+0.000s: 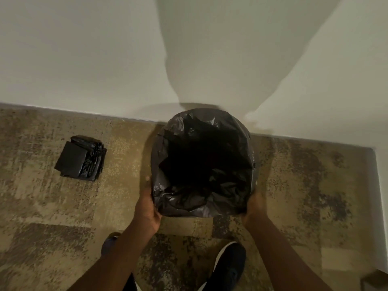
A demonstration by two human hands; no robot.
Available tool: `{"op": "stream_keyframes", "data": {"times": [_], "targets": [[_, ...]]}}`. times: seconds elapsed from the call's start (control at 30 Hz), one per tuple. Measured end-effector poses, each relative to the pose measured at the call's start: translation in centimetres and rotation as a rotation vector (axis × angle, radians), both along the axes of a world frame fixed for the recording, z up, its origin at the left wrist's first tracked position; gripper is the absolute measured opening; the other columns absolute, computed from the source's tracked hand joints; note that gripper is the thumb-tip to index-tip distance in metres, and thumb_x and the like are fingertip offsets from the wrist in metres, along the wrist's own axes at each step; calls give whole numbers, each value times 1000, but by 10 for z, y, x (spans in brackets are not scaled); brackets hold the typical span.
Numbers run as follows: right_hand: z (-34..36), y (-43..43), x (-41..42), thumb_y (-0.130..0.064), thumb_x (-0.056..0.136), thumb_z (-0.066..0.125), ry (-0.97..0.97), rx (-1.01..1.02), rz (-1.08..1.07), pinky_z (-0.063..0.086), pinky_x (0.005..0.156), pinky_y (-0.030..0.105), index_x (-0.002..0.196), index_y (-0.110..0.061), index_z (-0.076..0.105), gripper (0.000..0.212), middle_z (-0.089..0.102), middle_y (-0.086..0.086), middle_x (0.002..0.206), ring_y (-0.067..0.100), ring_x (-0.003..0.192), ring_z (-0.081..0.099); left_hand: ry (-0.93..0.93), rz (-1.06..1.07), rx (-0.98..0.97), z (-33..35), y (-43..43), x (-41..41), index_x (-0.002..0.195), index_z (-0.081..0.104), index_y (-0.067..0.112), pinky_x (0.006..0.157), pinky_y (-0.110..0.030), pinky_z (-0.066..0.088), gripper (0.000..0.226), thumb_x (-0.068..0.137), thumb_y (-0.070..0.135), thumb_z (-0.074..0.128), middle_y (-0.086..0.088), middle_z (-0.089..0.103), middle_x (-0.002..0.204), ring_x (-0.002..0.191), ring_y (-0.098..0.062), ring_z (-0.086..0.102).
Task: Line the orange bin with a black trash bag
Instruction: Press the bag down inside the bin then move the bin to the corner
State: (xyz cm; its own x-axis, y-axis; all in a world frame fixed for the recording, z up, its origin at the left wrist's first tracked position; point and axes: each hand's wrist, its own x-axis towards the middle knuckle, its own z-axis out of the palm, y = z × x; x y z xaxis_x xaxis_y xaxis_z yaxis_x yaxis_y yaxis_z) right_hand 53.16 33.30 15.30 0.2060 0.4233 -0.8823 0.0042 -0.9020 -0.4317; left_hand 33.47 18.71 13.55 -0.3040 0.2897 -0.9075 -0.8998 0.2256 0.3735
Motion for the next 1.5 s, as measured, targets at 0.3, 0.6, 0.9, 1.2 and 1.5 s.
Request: {"op": "stream_keyframes", "data": {"times": [0.3, 0.6, 0.9, 1.2, 1.5], "targets": [[-28, 21, 14, -54, 102, 40, -261, 93, -29, 47, 70, 34, 93, -20, 64, 43, 64, 3, 92, 21, 85, 60, 339, -194, -380, -41, 13, -10, 115, 67, 10, 78, -42, 56, 51, 98, 52, 42, -15, 70, 111, 101, -35, 67], [1, 36, -34, -57, 104, 26, -553, 704, 755, 39, 114, 47, 157, -16, 29, 67, 41, 10, 158, 28, 144, 40, 720, -348, -268, 16, 61, -2, 142, 47, 22, 105, -50, 46, 60, 102, 61, 27, -8, 57, 140, 124, -30, 56], [-9, 74, -15, -70, 98, 19, -657, 628, 653, 54, 85, 40, 129, -9, 58, 78, 64, 15, 124, 33, 117, 61, 661, -312, -249, 7, 55, -15, 136, 56, 20, 102, -48, 49, 66, 99, 67, 27, -8, 62, 133, 120, -29, 59], [-30, 8, -58, -71, 98, 13, -404, 310, 2210, 18, 123, 50, 159, -30, 24, 74, 25, 7, 167, 32, 153, 23, 860, -451, -340, -4, 54, -16, 113, 63, 13, 79, -31, 45, 17, 97, 20, 60, 2, 62, 95, 93, -22, 62], [-42, 8, -67, -67, 100, 25, -379, 13, 2154, 40, 106, 43, 157, -28, 25, 69, 47, 12, 152, 32, 132, 51, 916, -452, -381, -12, 54, -17, 116, 67, 9, 88, -37, 52, 24, 96, 21, 60, -7, 71, 103, 99, -28, 66]]}}
